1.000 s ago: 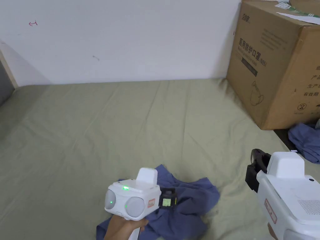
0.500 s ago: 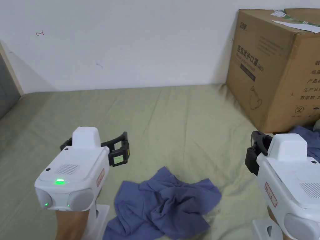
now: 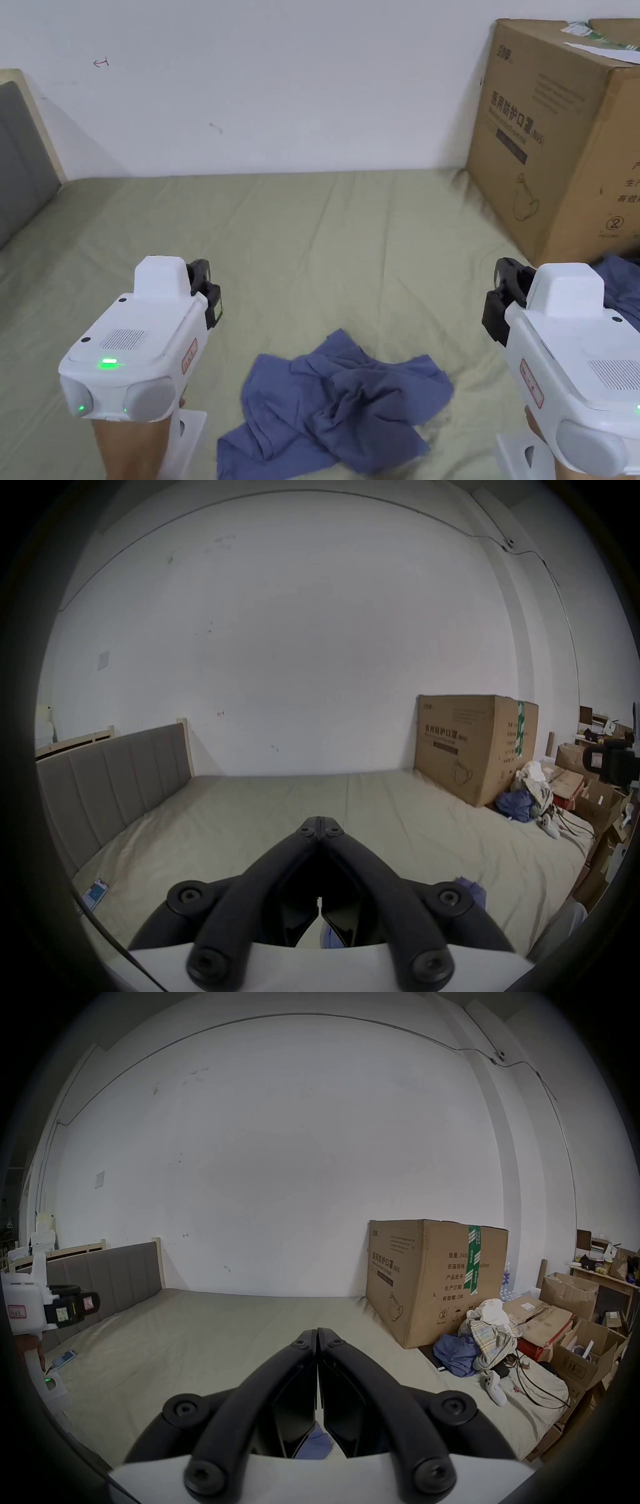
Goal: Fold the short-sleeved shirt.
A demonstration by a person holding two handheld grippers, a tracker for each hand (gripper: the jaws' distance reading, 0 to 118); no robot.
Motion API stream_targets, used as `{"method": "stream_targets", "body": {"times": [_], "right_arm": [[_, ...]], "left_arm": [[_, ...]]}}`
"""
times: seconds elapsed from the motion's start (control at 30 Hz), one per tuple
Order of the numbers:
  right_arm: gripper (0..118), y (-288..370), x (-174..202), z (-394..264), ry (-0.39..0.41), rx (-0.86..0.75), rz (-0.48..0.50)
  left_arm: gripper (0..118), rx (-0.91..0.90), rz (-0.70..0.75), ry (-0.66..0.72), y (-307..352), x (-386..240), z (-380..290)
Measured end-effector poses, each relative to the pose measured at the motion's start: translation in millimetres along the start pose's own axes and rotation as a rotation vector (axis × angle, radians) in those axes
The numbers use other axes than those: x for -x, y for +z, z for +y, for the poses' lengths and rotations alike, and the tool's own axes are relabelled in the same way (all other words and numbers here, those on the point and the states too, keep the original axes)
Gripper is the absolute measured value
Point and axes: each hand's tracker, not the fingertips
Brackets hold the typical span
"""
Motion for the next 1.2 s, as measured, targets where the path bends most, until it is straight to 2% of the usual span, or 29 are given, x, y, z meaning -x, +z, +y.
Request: {"method": "stream_targets", "body": {"times": [0.1, 0.3, 0.47, 0.5, 0.53, 0.57, 0.6, 0.63, 0.67, 0.7, 0.73, 0.77, 0.87, 0.9, 0.93, 1.03, 1.07, 1.17, 1.2], "right_arm": [[0, -1.4, 0.6, -2.0, -0.009, 0.005, 0.008], [0, -7.2, 0.8, -12.5, -0.016, 0.028, 0.017], [0, -11.9, 1.8, -23.6, -0.008, 0.054, 0.02], [0, -13.0, 1.7, -25.7, -0.009, 0.061, 0.02], [0, -14.7, 1.5, -28.7, -0.011, 0.069, 0.022], [0, -16.1, 1.4, -30.9, -0.011, 0.076, 0.023], [0, -17.4, 1.5, -32.8, -0.009, 0.084, 0.02], [0, -19.0, 1.6, -34.7, -0.006, 0.093, 0.019], [0, -20.3, 1.4, -36.8, -0.005, 0.098, 0.022], [0, -21.4, 1.0, -38.4, -0.005, 0.104, 0.023], [0, -22.7, 0.7, -40.1, -0.004, 0.11, 0.022], [0, -24.2, 0.1, -41.8, -0.002, 0.115, 0.022], [0, -29.5, -2.6, -47.2, -0.004, 0.136, 0.02], [0, -31.3, -3.7, -48.8, -0.005, 0.142, 0.019], [0, -33.1, -4.5, -50.4, -0.007, 0.149, 0.017], [0, -39.5, -8.4, -54.7, -0.009, 0.169, 0.015], [0, -42.6, -9.4, -56.4, -0.006, 0.177, 0.014], [0, -60.3, -13.8, -64.3, -0.001, 0.227, 0.001], [0, -68.3, -15.6, -67.7, -0.003, 0.255, -0.004]], "left_arm": [[0, 0.188, -0.027, 0.005, -18.6, 1.6, -15.5], [0, 0.516, -0.067, 0.131, -46.0, 4.6, -81.0], [0, 0.678, -0.103, 0.221, -51.2, 7.2, -147.5], [5, 0.709, -0.092, 0.226, -52.6, 6.2, -155.9], [15, 0.738, -0.068, 0.233, -54.6, 5.2, -164.6], [31, 0.761, -0.064, 0.235, -56.7, 4.2, -170.4], [65, 0.77, -0.062, 0.232, -55.0, 4.7, -176.0], [80, 0.79, -0.034, 0.231, -57.1, 3.4, -180.9], [86, 0.821, -0.005, 0.22, -60.0, 1.5, -184.7], [86, 0.834, 0.013, 0.222, -63.1, 0.2, -188.1], [100, 0.845, 0.013, 0.22, -63.5, -0.8, -191.0], [102, 0.843, 0.011, 0.219, -66.1, -1.4, -193.3], [101, 0.899, 0.019, 0.2, -74.9, -6.5, -205.3], [97, 0.928, 0.025, 0.183, -78.1, -8.4, -210.4], [86, 0.95, 0.031, 0.166, -81.1, -10.4, -215.6], [75, 0.922, 0.04, 0.13, -76.1, -15.6, -214.4], [65, 0.916, 0.035, 0.124, -75.2, -16.7, -210.5], [6, 0.882, -0.022, 0.105, -70.9, -19.4, -200.6], [4, 0.871, -0.072, 0.138, -70.9, -18.1, -198.2]]}}
